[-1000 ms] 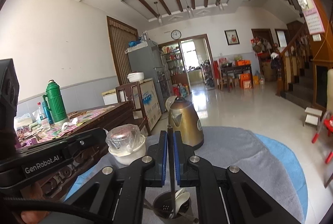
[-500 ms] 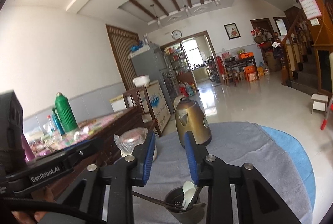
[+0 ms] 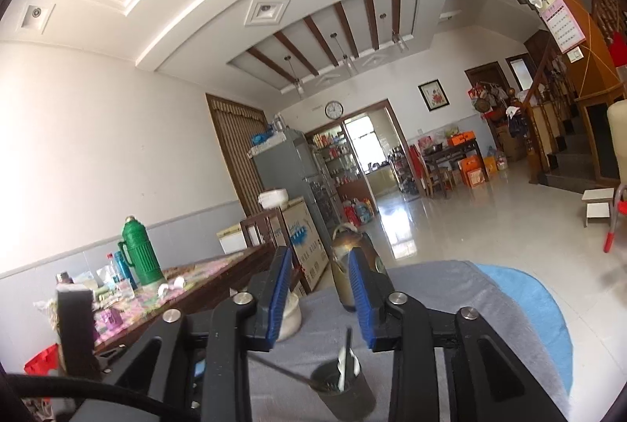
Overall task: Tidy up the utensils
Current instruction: 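Open both tools to release the chopsticks into the cup, then move both open tools down to the last chopsticks on the cloth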
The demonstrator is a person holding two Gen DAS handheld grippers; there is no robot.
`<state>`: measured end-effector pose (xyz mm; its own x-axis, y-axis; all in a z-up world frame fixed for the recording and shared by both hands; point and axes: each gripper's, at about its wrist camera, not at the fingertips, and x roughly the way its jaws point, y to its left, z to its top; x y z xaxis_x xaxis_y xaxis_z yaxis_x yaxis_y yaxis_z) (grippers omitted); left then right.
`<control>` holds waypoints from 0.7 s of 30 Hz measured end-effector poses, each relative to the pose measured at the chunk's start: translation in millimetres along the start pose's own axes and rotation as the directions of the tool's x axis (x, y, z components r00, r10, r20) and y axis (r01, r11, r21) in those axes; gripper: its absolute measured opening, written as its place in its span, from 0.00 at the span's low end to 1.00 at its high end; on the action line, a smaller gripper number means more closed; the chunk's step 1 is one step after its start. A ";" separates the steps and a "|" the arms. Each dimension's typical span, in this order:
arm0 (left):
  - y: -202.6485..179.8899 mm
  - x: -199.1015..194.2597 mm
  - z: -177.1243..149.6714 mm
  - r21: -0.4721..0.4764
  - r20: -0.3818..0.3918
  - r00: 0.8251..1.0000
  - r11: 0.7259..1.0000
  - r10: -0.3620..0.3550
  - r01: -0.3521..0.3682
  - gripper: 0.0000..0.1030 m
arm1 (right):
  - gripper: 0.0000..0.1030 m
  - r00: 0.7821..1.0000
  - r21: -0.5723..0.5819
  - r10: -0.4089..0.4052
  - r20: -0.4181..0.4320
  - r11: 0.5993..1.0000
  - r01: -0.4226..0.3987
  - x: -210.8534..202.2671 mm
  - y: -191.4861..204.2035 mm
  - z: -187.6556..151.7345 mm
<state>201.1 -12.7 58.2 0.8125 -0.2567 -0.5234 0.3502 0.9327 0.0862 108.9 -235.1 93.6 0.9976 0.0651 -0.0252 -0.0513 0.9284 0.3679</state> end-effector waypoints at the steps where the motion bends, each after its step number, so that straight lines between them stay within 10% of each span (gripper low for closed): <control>1: -2.0 4.2 -7.7 -0.002 -0.024 1.000 1.000 -0.003 0.003 0.85 | 0.53 1.000 0.002 -0.007 -0.011 1.000 0.007 -2.3 -2.3 -2.8; 2: -3.3 8.1 -14.1 -0.001 -0.046 0.999 1.000 -0.004 0.004 0.85 | 0.66 1.000 0.010 -0.015 -0.021 1.000 0.015 -6.5 -6.6 -7.8; 7: -2.9 19.8 -38.5 0.001 -0.116 0.993 0.999 0.034 -0.034 0.85 | 0.64 0.996 0.009 -0.067 -0.063 0.998 0.067 -17.8 -24.3 -33.3; 13: -2.1 24.3 -53.6 0.007 -0.138 0.988 0.997 0.073 -0.073 0.85 | 0.37 0.981 0.042 -0.090 -0.170 0.994 0.099 -8.1 -48.1 -58.9; 21: -3.1 35.9 -65.8 0.020 -0.181 0.978 0.995 0.100 -0.098 0.85 | 0.33 0.946 0.041 -0.079 -0.314 0.995 0.096 12.5 -51.9 -101.3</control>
<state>198.6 -8.2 -16.7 0.7458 -0.1123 -0.6566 0.2780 0.9482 0.1536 119.2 -245.4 -20.0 0.9331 0.1034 -0.3445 0.0468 0.9147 0.4014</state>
